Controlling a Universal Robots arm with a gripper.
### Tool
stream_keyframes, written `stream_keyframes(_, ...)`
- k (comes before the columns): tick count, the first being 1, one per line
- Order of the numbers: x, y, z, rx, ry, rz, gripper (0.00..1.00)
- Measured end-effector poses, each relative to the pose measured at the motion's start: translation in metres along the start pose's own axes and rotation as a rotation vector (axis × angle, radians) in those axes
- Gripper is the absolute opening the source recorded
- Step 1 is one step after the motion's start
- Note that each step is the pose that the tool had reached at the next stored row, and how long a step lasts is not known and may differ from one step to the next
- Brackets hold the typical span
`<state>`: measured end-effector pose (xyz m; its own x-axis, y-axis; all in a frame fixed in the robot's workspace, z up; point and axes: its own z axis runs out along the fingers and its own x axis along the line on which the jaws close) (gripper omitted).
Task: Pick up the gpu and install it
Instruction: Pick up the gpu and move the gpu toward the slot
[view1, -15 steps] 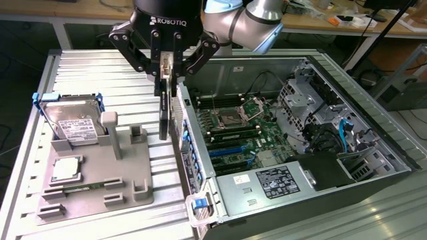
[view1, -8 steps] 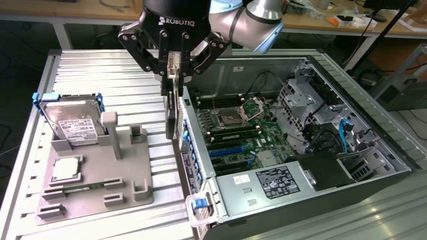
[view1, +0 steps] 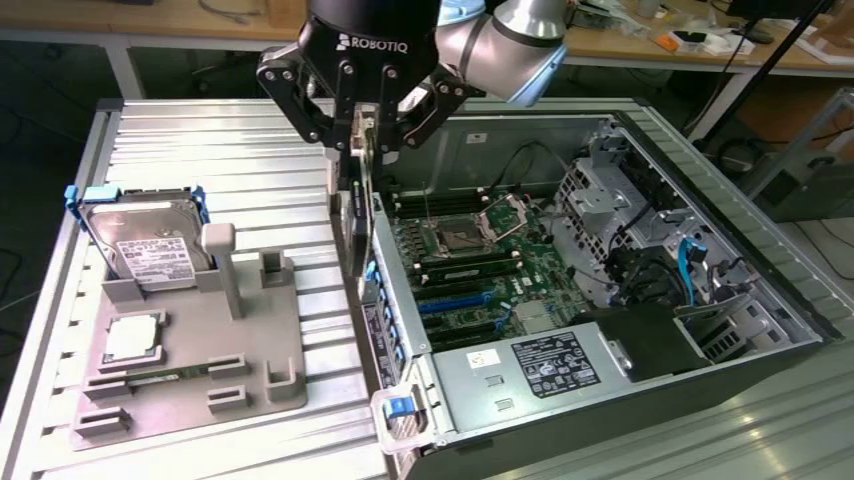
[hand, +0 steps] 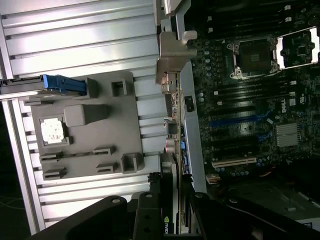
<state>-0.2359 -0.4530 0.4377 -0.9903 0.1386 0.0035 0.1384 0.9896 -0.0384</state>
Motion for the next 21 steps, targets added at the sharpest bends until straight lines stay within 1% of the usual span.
stream_keyframes(15, -0.023, 0.0032, -0.0002, 0.0, 0.0, 0.0, 0.27)
stream_keyframes(18, -0.031, 0.0043, -0.0003, -0.0001, 0.0, 0.0, 0.27)
stream_keyframes(21, -0.035, 0.0049, -0.0003, 0.0, 0.0, 0.0, 0.27)
